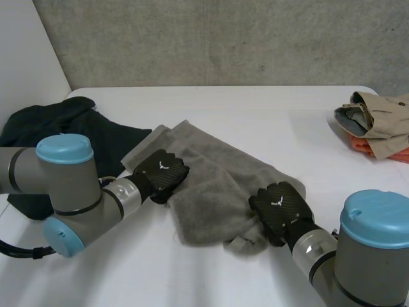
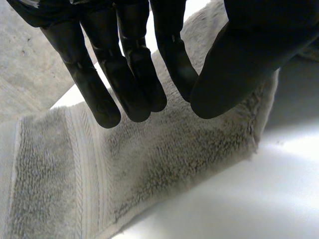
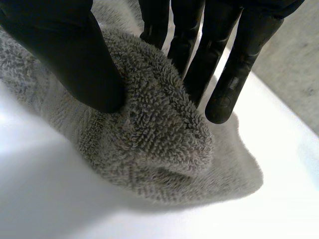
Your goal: Fold the laundry.
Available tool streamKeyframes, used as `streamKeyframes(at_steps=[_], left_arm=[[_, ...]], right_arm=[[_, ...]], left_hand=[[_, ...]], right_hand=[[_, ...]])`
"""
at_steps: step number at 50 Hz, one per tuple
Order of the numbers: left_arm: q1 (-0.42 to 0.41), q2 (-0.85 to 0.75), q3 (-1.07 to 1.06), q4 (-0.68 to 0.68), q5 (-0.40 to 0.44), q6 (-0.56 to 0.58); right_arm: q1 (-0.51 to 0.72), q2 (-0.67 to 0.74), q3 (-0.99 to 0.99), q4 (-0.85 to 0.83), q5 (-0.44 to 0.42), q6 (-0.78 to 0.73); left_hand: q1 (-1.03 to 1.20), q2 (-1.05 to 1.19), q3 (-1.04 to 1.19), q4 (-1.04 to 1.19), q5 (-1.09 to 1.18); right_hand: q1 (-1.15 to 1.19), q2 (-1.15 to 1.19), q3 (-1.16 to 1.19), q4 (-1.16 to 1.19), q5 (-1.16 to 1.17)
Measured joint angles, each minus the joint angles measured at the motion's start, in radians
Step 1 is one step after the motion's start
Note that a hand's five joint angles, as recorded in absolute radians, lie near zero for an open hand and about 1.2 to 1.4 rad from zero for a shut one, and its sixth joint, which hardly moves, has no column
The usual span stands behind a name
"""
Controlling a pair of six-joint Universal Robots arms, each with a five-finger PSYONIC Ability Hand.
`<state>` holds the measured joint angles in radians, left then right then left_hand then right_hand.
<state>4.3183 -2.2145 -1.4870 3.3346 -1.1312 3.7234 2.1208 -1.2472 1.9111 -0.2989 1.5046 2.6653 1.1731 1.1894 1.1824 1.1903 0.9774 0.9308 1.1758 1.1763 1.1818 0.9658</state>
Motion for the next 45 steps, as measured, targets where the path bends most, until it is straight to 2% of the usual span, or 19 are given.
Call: streamKeyframes(at_steps=[4,11,14,19,21,22,24,26,27,34,37,42,43,45], left_arm=[[-0.013,0.041,-0.006,-0.005,-0.025,-0.019],[-0.042,0.257,-0.059,-0.011,-0.114,-0.147],[-0.069,0.406,-0.102,-0.009,-0.157,-0.228],[-0.092,0.528,-0.161,-0.002,-0.182,-0.286],[-0.097,0.547,-0.185,0.003,-0.187,-0.298],[-0.099,0.546,-0.19,0.005,-0.188,-0.299],[-0.099,0.523,-0.2,0.008,-0.19,-0.3],[-0.099,0.517,-0.202,0.009,-0.19,-0.3],[-0.094,0.454,-0.204,0.012,-0.194,-0.299],[-0.07,0.297,-0.194,0.019,-0.201,-0.303],[-0.059,0.23,-0.187,0.037,-0.204,-0.33],[-0.061,0.196,-0.18,0.076,-0.225,-0.408],[-0.073,0.186,-0.173,0.1,-0.274,-0.498],[-0.086,0.178,-0.165,0.112,-0.32,-0.569]], right_arm=[[-0.015,-0.046,-0.007,0.001,-0.005,-0.019],[-0.134,-0.171,-0.054,0.091,-0.03,-0.136],[-0.2,-0.207,-0.115,0.175,-0.075,-0.199],[-0.263,-0.218,-0.238,0.3,-0.163,-0.236],[-0.281,-0.21,-0.292,0.349,-0.193,-0.238],[-0.288,-0.2,-0.317,0.371,-0.205,-0.238],[-0.295,-0.177,-0.354,0.406,-0.221,-0.234],[-0.295,-0.173,-0.359,0.411,-0.223,-0.234],[-0.296,-0.138,-0.392,0.439,-0.234,-0.224],[-0.259,-0.127,-0.434,0.449,-0.233,-0.173],[-0.205,-0.165,-0.471,0.445,-0.228,-0.107],[-0.154,-0.218,-0.525,0.446,-0.221,-0.013],[-0.127,-0.25,-0.56,0.448,-0.217,0.045],[-0.108,-0.265,-0.579,0.45,-0.214,0.074]], left_hand=[[0.0,0.005,0.005,0.005,0.0],[0.0,0.005,0.005,0.005,0.0],[0.0,0.005,0.005,0.005,0.0],[0.0,0.006,0.005,0.006,0.0],[-0.176,-0.156,-0.154,-0.157,-0.145],[-0.432,-0.405,-0.375,-0.384,-0.356],[-0.698,-0.631,-0.618,-0.631,-0.598],[-0.698,-0.631,-0.618,-0.631,-0.598],[-0.891,-0.892,-0.88,-0.894,-0.861],[-0.895,-0.916,-0.906,-0.919,-0.894],[-0.895,-0.916,-0.906,-0.919,-0.894],[-0.895,-0.916,-0.906,-0.919,-0.894],[-0.895,-0.916,-0.906,-0.919,-0.894],[-0.895,-0.916,-0.906,-0.919,-0.894]], right_hand=[[0.005,0.0,0.003,0.004,0.001],[0.005,0.0,0.003,0.004,0.001],[0.011,0.0,0.003,0.004,0.001],[0.016,0.0,0.003,0.005,0.001],[0.016,0.0,0.003,0.005,0.001],[0.016,0.0,0.003,0.005,0.001],[0.016,0.0,0.003,0.005,0.001],[0.016,0.0,0.003,0.005,0.001],[0.016,0.0,0.003,0.005,0.001],[0.016,0.0,0.003,0.005,0.001],[0.016,0.0,0.003,0.007,0.001],[0.016,0.0,0.003,0.008,0.001],[0.016,0.0,0.003,0.008,0.001],[0.016,0.0,0.003,0.008,0.001]])
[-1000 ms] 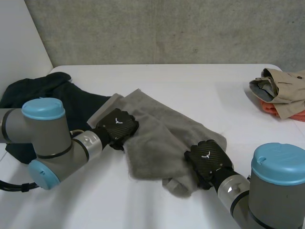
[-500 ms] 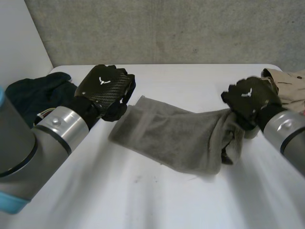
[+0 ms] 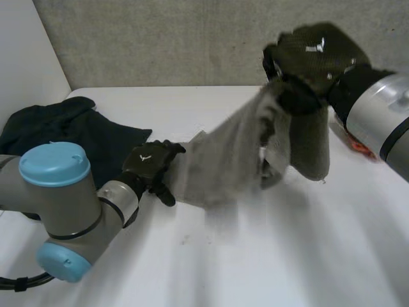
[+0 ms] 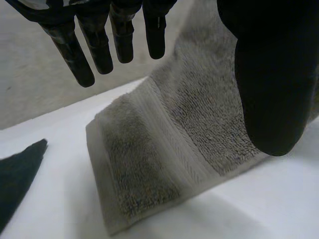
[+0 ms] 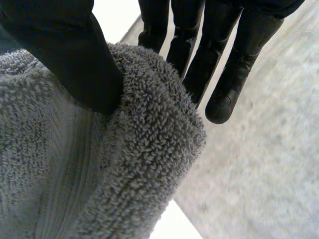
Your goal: Fold the laundry.
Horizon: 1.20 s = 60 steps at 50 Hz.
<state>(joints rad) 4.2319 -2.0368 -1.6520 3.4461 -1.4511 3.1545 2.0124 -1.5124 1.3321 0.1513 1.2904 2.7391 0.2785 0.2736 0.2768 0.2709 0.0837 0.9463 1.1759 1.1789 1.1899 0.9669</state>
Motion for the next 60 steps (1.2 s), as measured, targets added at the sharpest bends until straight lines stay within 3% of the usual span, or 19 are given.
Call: streamKeyframes(at_steps=[9,24,28,32,37,45,50,60], left_arm=[[-0.06,-0.04,0.022,0.006,-0.141,-0.22],[-0.101,-0.087,0.054,0.011,-0.145,-0.486],[-0.116,-0.121,0.092,0.011,-0.133,-0.582],[-0.142,-0.147,0.123,0.007,-0.116,-0.671],[-0.154,-0.139,0.129,0.004,-0.116,-0.73],[-0.015,0.049,0.059,0.006,-0.187,-0.634],[0.086,0.229,-0.016,0.003,-0.192,-0.439],[0.088,0.367,-0.086,-0.019,-0.14,-0.218]], right_arm=[[0.118,-0.016,-0.091,0.005,0.082,0.05],[0.233,-0.006,-0.148,0.005,0.144,0.07],[0.236,-0.007,-0.144,0.004,0.147,0.093],[0.229,-0.007,-0.137,0.003,0.148,0.101],[0.219,-0.003,-0.122,0.005,0.146,0.094],[0.133,0.012,-0.083,0.026,0.139,0.019],[0.023,0.049,-0.047,0.094,0.115,-0.1],[-0.058,0.232,-0.048,0.2,0.087,-0.236]], left_hand=[[0.0,0.0,0.0,0.0,0.0],[0.006,0.008,0.005,0.008,0.015],[0.326,0.295,0.291,0.3,0.312],[0.859,0.829,0.808,0.82,0.823],[0.876,0.92,0.909,0.924,0.885],[0.876,0.921,0.91,0.924,0.885],[0.876,0.921,0.91,0.924,0.885],[0.877,0.923,0.916,0.928,0.885]], right_hand=[[0.0,0.0,0.0,0.0,0.0],[0.012,0.0,0.007,0.0,0.0],[0.012,0.0,0.007,0.0,0.0],[0.012,0.0,0.007,0.0,0.0],[0.013,0.0,0.007,0.0,0.0],[0.014,0.0,0.007,0.0,0.0],[0.014,0.0,0.007,0.0,0.0],[0.014,0.0,0.007,0.0,0.0]])
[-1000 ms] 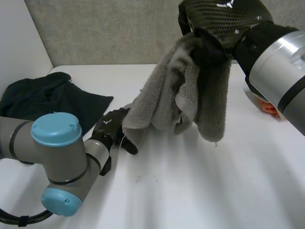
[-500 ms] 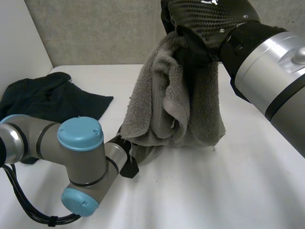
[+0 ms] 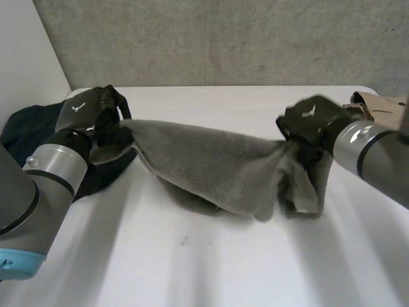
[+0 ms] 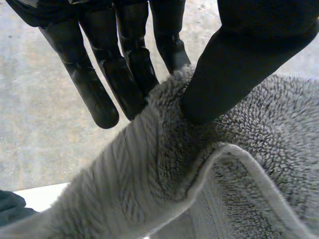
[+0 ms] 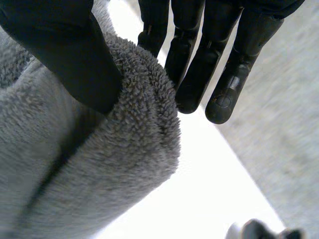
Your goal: Fold the laundry.
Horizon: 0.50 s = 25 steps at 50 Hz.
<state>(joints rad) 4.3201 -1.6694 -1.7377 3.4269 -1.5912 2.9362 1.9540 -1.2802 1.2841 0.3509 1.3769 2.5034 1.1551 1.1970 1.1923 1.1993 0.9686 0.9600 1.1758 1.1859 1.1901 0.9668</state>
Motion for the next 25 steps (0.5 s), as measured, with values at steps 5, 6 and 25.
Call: streamKeyframes(at_steps=[5,6,25], left_arm=[[-0.024,-0.03,0.003,-0.023,0.006,0.037],[-0.03,-0.043,0.006,-0.027,0.005,0.041],[-0.104,-0.153,0.068,-0.083,-0.008,0.067]], right_arm=[[-0.01,0.158,-0.065,0.006,0.0,-0.082],[-0.009,0.184,-0.082,-0.006,-0.001,-0.095],[-0.024,0.131,0.046,-0.428,-0.004,0.031]], left_hand=[[0.0,0.0,0.0,0.0,0.0],[0.0,0.0,0.0,0.0,0.0],[0.0,0.0,0.0,0.0,0.0]], right_hand=[[-0.021,-0.059,-0.063,-0.06,-0.036],[-0.077,-0.134,-0.14,-0.144,-0.098],[-0.75,-0.944,-0.963,-0.947,-0.89]])
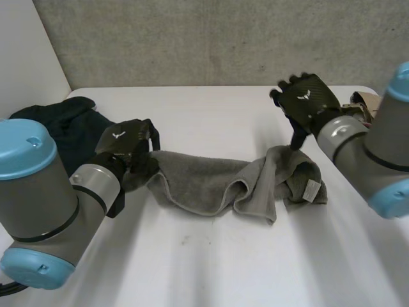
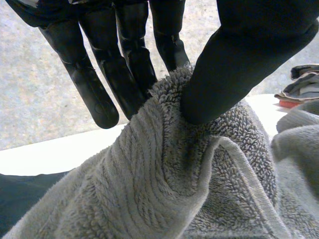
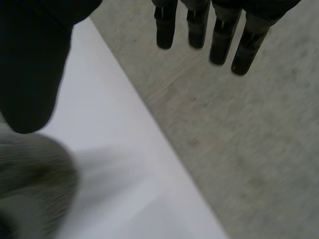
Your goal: Fold the laundry.
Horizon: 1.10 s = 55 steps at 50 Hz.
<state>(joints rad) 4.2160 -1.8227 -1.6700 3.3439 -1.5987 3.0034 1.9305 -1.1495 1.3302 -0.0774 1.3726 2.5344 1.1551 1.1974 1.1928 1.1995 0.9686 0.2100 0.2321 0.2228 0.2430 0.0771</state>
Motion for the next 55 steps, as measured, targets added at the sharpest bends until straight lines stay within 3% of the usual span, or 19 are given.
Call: streamKeyframes(at_steps=[5,12,20,27,47,48,49,50,51,55], left_arm=[[0.017,0.025,-0.008,0.0,0.0,0.006],[0.028,0.061,-0.017,0.002,0.001,0.011],[0.038,0.084,-0.029,0.004,0.002,0.011],[0.06,0.086,-0.034,0.005,0.002,0.01],[0.068,0.083,-0.047,0.005,0.002,0.011],[0.068,0.083,-0.047,0.004,0.002,0.011],[0.068,0.083,-0.047,0.004,0.002,0.011],[0.068,0.084,-0.047,0.003,0.002,0.011],[0.068,0.084,-0.046,0.001,0.002,0.011],[0.075,0.098,-0.044,-0.018,0.002,0.012]], right_arm=[[-0.016,-0.103,0.086,0.177,-0.006,0.082],[-0.019,-0.181,0.226,0.324,-0.021,0.165],[-0.002,-0.183,0.424,0.114,-0.015,0.249],[0.065,-0.084,0.487,-0.11,0.042,0.312],[0.119,0.113,0.334,-0.167,0.071,0.42],[0.119,0.15,0.298,-0.168,0.073,0.429],[0.12,0.156,0.291,-0.169,0.074,0.43],[0.119,0.169,0.276,-0.167,0.075,0.43],[0.118,0.179,0.26,-0.166,0.076,0.429],[0.109,0.172,0.222,-0.152,0.072,0.416]], left_hand=[[0.0,0.0,0.0,0.0,0.0],[0.0,0.0,0.0,0.0,0.0],[0.0,0.0,0.0,0.0,0.0],[0.0,0.0,0.0,0.0,0.0],[0.0,0.0,0.0,0.0,0.0],[0.0,0.0,0.0,0.0,0.0],[0.0,0.0,0.0,0.0,0.0],[0.0,0.0,0.0,0.0,0.0],[0.0,0.0,0.0,0.0,0.0],[0.0,0.0,0.0,0.0,0.0]], right_hand=[[0.19,0.229,0.242,0.221,0.198],[0.217,0.266,0.28,0.259,0.231],[0.217,0.266,0.28,0.259,0.231],[0.213,0.264,0.276,0.256,0.229],[0.229,0.265,0.273,0.252,0.244],[0.435,0.531,0.524,0.503,0.469],[0.435,0.531,0.524,0.503,0.469],[0.67,0.82,0.828,0.808,0.77],[0.743,0.924,0.931,0.912,0.874],[0.756,0.943,0.962,0.944,0.904]])
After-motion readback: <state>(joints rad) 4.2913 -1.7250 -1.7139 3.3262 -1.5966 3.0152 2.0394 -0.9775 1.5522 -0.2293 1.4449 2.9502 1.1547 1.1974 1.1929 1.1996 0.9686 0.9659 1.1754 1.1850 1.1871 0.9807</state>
